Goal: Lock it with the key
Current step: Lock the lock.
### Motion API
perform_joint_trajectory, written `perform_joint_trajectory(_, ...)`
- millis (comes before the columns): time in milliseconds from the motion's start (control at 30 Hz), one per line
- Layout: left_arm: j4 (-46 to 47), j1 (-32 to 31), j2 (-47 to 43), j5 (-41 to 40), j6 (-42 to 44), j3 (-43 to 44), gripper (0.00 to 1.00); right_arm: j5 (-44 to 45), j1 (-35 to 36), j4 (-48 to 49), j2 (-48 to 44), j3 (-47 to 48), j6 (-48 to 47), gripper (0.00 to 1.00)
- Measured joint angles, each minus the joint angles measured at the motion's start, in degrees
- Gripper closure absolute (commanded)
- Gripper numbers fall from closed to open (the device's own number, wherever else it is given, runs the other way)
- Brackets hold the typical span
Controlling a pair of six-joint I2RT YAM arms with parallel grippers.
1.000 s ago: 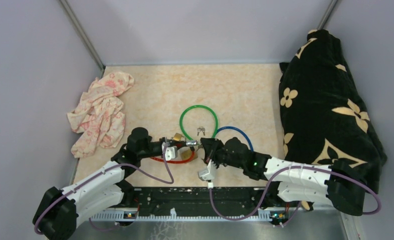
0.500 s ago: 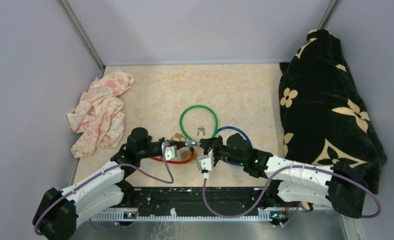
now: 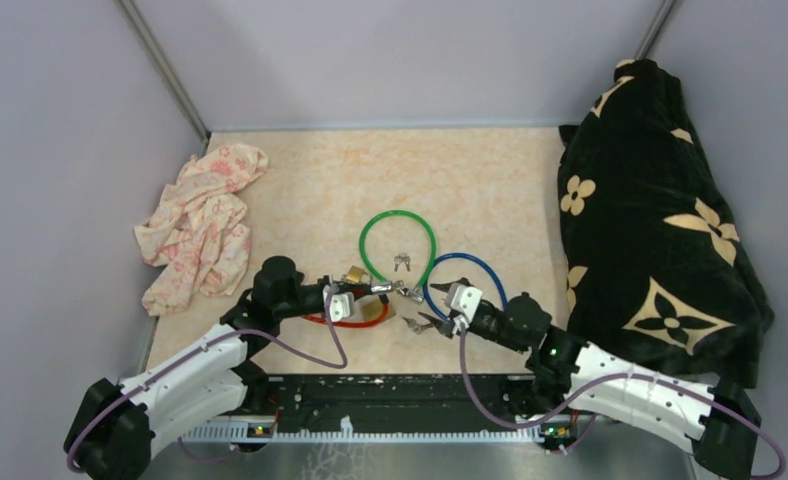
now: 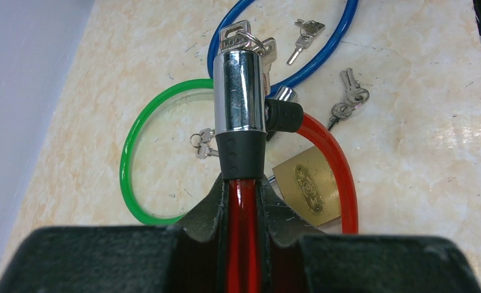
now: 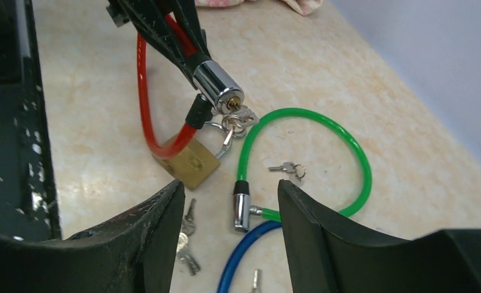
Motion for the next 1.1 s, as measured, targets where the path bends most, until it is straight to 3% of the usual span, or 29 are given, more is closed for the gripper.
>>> perform_joint_trajectory(100, -0.33, -0.13, -0.13, 0.0, 0.87, 0.0, 1.0, 1.81, 0.0, 1.38, -4.48, -3.02, 8.7, 0.28)
perform_joint_trajectory(200, -0.61, -0.57, -0.31, -0.44, 2.93, 0.0, 1.0, 6.01, -0.2, 2.67, -4.37, -3.04, 17.53, 0.27)
perform_joint_trajectory(333, -1.27, -0.96, -0.35, -1.49, 6.34, 0.0, 1.0, 7.26, -3.5, -0.22, 2.71, 3.39, 29.31, 0.26)
perform_joint_trajectory(667, -1.62, -2.16, -0.39, -2.82, 11.93, -0.24, 1.0, -10.56, -18.49, -0.92, 20.94, 13.49, 59.06, 0.53)
perform_joint_trajectory(800, -1.6, -2.21, -0.48, -3.04, 12.26, -0.37, 1.0, -18.08, -18.67, -2.08, 28.81, 17.42, 62.29, 0.58)
perform_joint_trajectory(967, -1.62, -2.21, -0.68, -3.15, 12.24, -0.42, 1.0, -24.13, -18.71, -2.25, 30.97, 18.14, 63.3, 0.61)
perform_joint_trajectory(1100, -1.62, -2.21, -0.66, -3.13, 12.24, -0.44, 1.0, -26.88, -18.71, -2.23, 31.95, 18.14, 63.63, 0.78)
